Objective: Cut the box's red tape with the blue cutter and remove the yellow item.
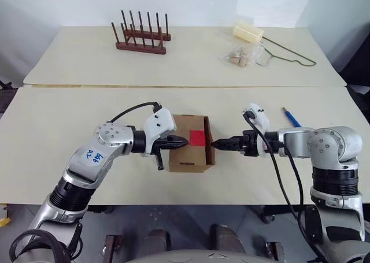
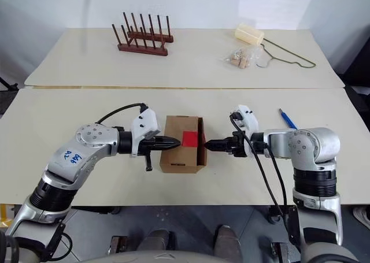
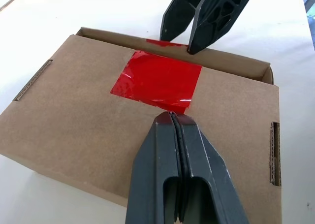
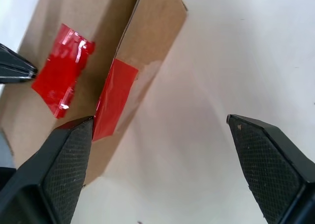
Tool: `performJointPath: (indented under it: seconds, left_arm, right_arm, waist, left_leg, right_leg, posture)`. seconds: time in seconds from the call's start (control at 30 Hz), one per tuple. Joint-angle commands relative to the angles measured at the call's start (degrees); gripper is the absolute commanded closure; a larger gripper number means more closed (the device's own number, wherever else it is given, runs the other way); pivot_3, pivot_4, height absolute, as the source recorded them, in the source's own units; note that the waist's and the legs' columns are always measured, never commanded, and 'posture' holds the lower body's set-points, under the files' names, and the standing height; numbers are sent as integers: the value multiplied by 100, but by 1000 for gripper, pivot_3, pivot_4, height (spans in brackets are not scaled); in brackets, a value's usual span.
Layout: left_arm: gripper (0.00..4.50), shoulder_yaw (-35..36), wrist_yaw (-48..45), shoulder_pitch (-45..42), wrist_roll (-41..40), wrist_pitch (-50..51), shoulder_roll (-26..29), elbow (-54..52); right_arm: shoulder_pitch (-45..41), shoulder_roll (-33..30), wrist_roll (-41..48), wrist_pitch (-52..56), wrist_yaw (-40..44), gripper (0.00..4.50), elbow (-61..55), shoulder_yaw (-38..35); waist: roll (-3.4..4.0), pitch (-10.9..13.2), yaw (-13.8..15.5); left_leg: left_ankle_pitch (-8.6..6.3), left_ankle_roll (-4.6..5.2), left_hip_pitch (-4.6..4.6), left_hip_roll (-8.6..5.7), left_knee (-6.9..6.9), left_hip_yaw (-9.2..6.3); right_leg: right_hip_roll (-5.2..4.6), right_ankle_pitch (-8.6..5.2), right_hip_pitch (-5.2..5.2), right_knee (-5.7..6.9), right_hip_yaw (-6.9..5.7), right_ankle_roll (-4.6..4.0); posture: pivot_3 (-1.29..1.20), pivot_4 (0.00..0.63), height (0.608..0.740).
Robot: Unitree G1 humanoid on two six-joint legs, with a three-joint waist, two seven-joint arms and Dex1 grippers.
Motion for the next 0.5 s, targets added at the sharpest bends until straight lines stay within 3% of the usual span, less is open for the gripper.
performJointPath:
  seconds: [0.03,0.3,0.5]
  left_arm:
    - [4500,-142,25,137,126,149,23,21]
    - [4500,-164,52,172,146,168,48,-5]
    - [4500,-158,91,226,136,205,67,-66]
  right_arm:
    - [33,-109,-178,-308,23,64,-180,302]
    - [-170,-423,-743,-689,-145,64,-713,1321]
    - [-105,-1140,-1654,-1806,125,64,-745,2347]
  waist:
    - [0,0,0]
    - [-1,-1,0]
    - [-2,-1,13]
  left_leg:
    - [0,0,0,0,1,0]
    - [0,0,1,0,1,-1]
    - [0,1,-2,-2,1,-1]
  right_leg:
    - [0,0,0,0,0,0]
    - [0,0,0,0,1,0]
    - [-1,0,0,-5,1,0]
  posture:
    - [0,150,740]
    - [0,150,740]
    - [0,150,740]
